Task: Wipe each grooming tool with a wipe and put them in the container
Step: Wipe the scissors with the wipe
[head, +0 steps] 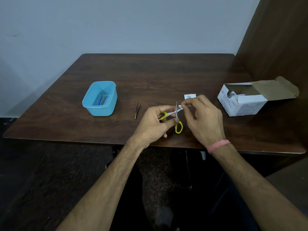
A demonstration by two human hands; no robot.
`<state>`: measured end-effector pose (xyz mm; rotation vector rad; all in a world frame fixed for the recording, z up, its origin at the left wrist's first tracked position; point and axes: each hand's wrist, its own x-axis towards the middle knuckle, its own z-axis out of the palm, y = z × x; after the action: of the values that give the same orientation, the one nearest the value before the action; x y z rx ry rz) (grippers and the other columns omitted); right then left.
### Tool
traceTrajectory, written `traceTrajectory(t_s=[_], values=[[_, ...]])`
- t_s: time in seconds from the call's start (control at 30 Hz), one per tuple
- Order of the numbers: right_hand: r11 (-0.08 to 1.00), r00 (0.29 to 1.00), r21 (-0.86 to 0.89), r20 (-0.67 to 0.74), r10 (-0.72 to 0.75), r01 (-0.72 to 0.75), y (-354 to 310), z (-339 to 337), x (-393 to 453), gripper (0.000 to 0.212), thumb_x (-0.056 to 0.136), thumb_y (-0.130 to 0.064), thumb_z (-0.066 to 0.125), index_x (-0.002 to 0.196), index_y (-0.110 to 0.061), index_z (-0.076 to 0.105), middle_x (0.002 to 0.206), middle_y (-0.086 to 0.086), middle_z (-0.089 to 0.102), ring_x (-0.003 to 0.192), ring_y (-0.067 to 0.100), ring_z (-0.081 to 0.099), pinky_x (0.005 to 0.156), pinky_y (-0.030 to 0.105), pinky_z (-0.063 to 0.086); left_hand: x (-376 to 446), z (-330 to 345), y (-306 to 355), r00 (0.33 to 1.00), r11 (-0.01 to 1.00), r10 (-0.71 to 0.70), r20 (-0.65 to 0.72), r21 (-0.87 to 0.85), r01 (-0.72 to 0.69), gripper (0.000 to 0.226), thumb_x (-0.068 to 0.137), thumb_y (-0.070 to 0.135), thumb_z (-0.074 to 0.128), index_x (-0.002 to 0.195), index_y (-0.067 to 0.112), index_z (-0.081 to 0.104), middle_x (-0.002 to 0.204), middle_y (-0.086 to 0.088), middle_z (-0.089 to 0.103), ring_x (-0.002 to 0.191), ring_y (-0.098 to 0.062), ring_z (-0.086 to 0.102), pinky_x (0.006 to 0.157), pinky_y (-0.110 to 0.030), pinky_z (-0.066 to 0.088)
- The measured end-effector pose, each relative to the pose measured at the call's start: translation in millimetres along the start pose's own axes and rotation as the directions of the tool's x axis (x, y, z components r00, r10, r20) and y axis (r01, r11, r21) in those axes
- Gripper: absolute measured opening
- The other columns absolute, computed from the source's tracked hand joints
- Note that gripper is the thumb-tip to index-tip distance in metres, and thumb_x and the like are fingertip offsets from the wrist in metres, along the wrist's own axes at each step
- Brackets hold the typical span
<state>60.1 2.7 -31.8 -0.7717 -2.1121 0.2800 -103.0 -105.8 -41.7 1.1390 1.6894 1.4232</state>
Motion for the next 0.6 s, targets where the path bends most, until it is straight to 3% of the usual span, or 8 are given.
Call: traceTrajectory(t_s=[0.13, 0.2, 0.3, 0.37, 0.43, 0.5, 0.6], values=[[0.964, 0.963, 0.154, -0.126, 0.238, -0.218, 10, 0, 3, 0.005, 0.101, -0.023, 0.076, 0.097, -0.025, 0.076, 0.097, -0.011, 0.067, 0.067, 0.001, 0.055, 0.068, 0.036, 0.053, -1, 1, 2, 0.999, 1.0, -0.011, -0.039, -0.022, 0.01, 0.031, 0.099, 0.007, 0.085, 0.128, 0.019, 0.082, 0.103, 0.008, 0.078, 0.071, -0.013, 0.062, 0.044, -0.021, 0.05], [0.943, 0.955, 0.222, -0.109, 0.276, -0.248, 11, -4, 1, 0.007, 0.101, -0.02, 0.077, 0.098, -0.026, 0.075, 0.095, -0.013, 0.066, 0.072, 0.002, 0.058, 0.069, 0.027, 0.052, -2, 2, 4, 0.998, 1.0, -0.02, -0.051, -0.023, 0.019, 0.03, 0.099, 0.006, 0.084, 0.127, 0.018, 0.083, 0.101, 0.009, 0.077, 0.073, -0.01, 0.065, 0.043, -0.021, 0.051], [0.95, 0.986, 0.265, 0.029, 0.164, -0.165, 4, -10, -10, 0.004, 0.103, -0.017, 0.076, 0.103, -0.022, 0.075, 0.098, -0.018, 0.067, 0.076, 0.001, 0.06, 0.069, 0.015, 0.044, -2, 3, 6, 0.997, 1.0, -0.02, -0.078, -0.022, 0.018, 0.025, 0.1, 0.01, 0.084, 0.124, 0.016, 0.084, 0.09, 0.008, 0.076, 0.07, -0.002, 0.068, 0.041, -0.022, 0.05], [0.963, 0.989, 0.243, 0.111, 0.096, -0.12, -1, -13, -17, 0.004, 0.106, -0.021, 0.072, 0.108, -0.025, 0.071, 0.098, -0.02, 0.069, 0.078, -0.003, 0.062, 0.071, 0.019, 0.047, -2, 4, 7, 0.994, 1.0, -0.017, -0.109, -0.007, 0.016, 0.018, 0.103, 0.017, 0.082, 0.121, 0.019, 0.086, 0.075, 0.001, 0.063, 0.062, -0.009, 0.057, 0.039, -0.023, 0.049], [0.977, 0.988, 0.201, 0.152, 0.037, -0.068, -4, -13, -21, 0.003, 0.108, -0.026, 0.069, 0.11, -0.028, 0.068, 0.1, -0.021, 0.071, 0.082, -0.002, 0.066, 0.072, 0.027, 0.054, -2, 5, 10, 0.992, 1.0, -0.02, -0.122, 0.01, 0.021, 0.015, 0.105, 0.023, 0.081, 0.119, 0.024, 0.087, 0.072, -0.005, 0.052, 0.062, -0.022, 0.048, 0.038, -0.025, 0.048], [0.99, 0.987, 0.14, 0.158, -0.044, 0.022, -3, -12, -23, 0.004, 0.107, -0.026, 0.07, 0.109, -0.029, 0.07, 0.104, -0.019, 0.072, 0.088, 0.003, 0.068, 0.076, 0.038, 0.059, -2, 5, 12, 0.992, 0.999, -0.035, -0.12, 0.005, 0.036, 0.013, 0.105, 0.026, 0.081, 0.116, 0.028, 0.088, 0.068, 0.001, 0.052, 0.064, -0.027, 0.047, 0.038, -0.026, 0.049], [0.992, 0.981, 0.072, 0.156, -0.117, 0.107, 0, -10, -24, 0.007, 0.104, -0.022, 0.075, 0.109, -0.027, 0.078, 0.104, -0.015, 0.076, 0.091, 0.011, 0.067, 0.079, 0.042, 0.06, -3, 6, 14, 0.991, 0.997, -0.052, -0.126, 0.045, 0.058, 0.01, 0.106, 0.031, 0.08, 0.112, 0.035, 0.087, 0.059, 0.017, 0.057, 0.059, -0.026, 0.052, 0.041, -0.029, 0.052]])
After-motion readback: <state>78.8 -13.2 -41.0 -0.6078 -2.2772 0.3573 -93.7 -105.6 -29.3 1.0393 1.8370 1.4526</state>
